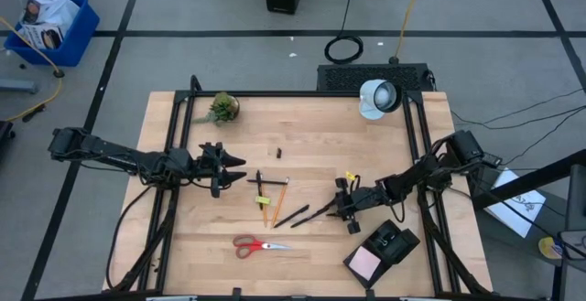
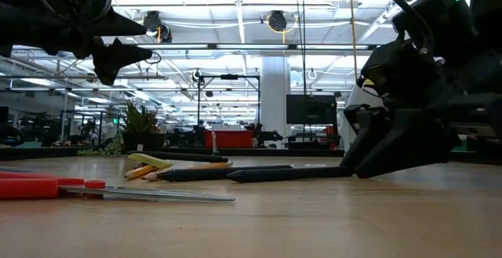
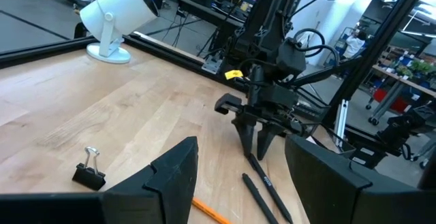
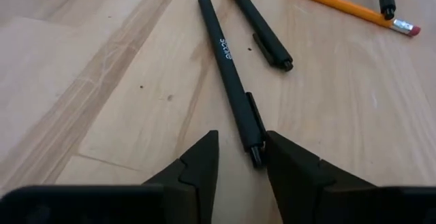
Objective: Pick and place office supplies into organizer
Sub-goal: Put the black pen into the desk organizer
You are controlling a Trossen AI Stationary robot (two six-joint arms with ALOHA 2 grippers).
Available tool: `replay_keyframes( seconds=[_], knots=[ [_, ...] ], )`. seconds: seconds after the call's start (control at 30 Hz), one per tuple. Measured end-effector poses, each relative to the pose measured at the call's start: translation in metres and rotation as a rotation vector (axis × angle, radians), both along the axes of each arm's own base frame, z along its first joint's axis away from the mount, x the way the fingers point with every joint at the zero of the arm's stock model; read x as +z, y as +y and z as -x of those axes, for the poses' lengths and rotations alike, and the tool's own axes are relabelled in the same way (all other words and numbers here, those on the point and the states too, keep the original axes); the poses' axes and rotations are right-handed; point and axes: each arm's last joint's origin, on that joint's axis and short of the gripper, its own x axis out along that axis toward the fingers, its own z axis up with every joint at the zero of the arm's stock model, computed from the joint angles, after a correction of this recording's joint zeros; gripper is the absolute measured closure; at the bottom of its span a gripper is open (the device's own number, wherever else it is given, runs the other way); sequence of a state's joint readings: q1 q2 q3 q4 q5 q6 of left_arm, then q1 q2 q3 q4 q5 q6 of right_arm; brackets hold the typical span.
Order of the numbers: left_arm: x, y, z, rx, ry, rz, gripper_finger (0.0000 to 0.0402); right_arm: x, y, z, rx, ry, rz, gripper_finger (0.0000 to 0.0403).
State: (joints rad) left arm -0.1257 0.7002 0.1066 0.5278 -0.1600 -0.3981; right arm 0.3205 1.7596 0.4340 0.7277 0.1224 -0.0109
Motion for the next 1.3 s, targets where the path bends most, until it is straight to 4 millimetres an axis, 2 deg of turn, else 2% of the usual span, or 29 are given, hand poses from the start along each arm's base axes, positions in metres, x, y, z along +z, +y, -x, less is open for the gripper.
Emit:
replay_keyframes(
  seconds=[0.33, 0.63, 0.83, 1.03, 1.17, 1.3],
  knots=[
    [0.0, 0.0, 0.0, 0.0, 0.0, 0.0, 0.0176, -0.001, 0.0, 0.0, 0.016, 0.009, -0.013, 0.0392],
    [0.0, 0.0, 0.0, 0.0, 0.0, 0.0, 0.0176, 0.01, 0.001, -0.003, 0.015, -0.082, -0.041, 0.0397],
    [0.0, 0.0, 0.0, 0.0, 0.0, 0.0, 0.0176, 0.035, 0.002, -0.003, 0.021, -0.165, -0.067, 0.0402],
    [0.0, 0.0, 0.0, 0.0, 0.001, 0.005, 0.0176, 0.054, 0.004, 0.005, 0.043, -0.175, -0.067, 0.0402],
    [0.0, 0.0, 0.0, 0.0, 0.001, 0.009, 0.0176, 0.058, 0.012, 0.009, 0.023, -0.164, -0.151, 0.0399],
    [0.0, 0.0, 0.0, 0.001, 0.001, 0.007, 0.0176, 0.055, 0.024, 0.01, 0.05, -0.175, -0.19, 0.0373]
  ],
)
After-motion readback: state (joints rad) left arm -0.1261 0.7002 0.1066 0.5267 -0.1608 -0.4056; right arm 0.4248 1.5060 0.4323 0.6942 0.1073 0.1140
